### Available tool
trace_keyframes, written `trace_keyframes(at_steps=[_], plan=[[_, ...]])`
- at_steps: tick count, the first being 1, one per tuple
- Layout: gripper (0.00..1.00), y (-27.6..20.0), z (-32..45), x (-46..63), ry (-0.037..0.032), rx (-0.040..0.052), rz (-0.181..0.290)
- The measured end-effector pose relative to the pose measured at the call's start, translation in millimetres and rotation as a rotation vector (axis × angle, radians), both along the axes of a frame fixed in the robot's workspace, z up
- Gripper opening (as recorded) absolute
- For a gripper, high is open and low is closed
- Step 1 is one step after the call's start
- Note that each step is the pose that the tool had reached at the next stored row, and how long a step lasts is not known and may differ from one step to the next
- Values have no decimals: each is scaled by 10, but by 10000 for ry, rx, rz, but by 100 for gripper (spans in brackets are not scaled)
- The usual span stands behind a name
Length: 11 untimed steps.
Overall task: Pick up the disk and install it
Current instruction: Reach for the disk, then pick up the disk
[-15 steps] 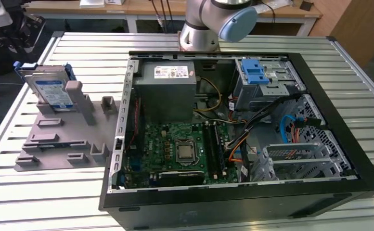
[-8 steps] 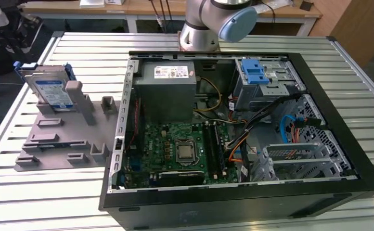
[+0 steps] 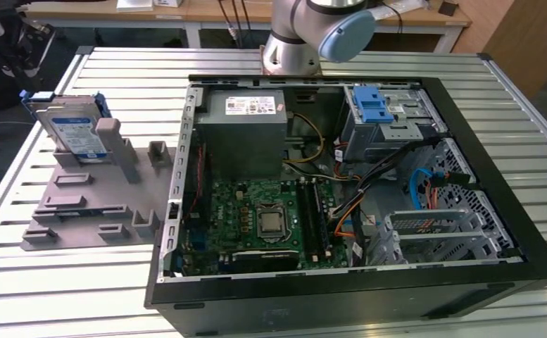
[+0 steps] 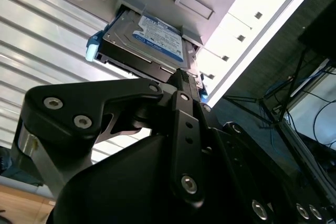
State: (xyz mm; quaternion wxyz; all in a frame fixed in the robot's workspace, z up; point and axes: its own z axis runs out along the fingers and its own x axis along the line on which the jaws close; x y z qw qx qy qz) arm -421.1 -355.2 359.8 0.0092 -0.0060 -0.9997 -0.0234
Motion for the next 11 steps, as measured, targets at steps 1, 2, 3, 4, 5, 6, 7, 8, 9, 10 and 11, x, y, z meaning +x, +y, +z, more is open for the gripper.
trace_keyframes(at_steps=[1,2,3,4,5,6,7,8,9,10,11], plan=[[11,10,-2,-9,1,-1,-1],[11,18,-4,-16,3,-2,-1],[11,20,-6,-20,1,-1,-1],[11,20,-6,-20,1,-1,-1],[11,20,-6,-20,2,-1,0],[11,19,-6,-21,2,-1,0],[11,19,-6,-21,1,-1,1],[11,20,-6,-21,0,0,11],[11,20,-6,-22,2,-1,63],[11,20,-6,-22,2,-1,162],[11,20,-7,-22,1,0,303]])
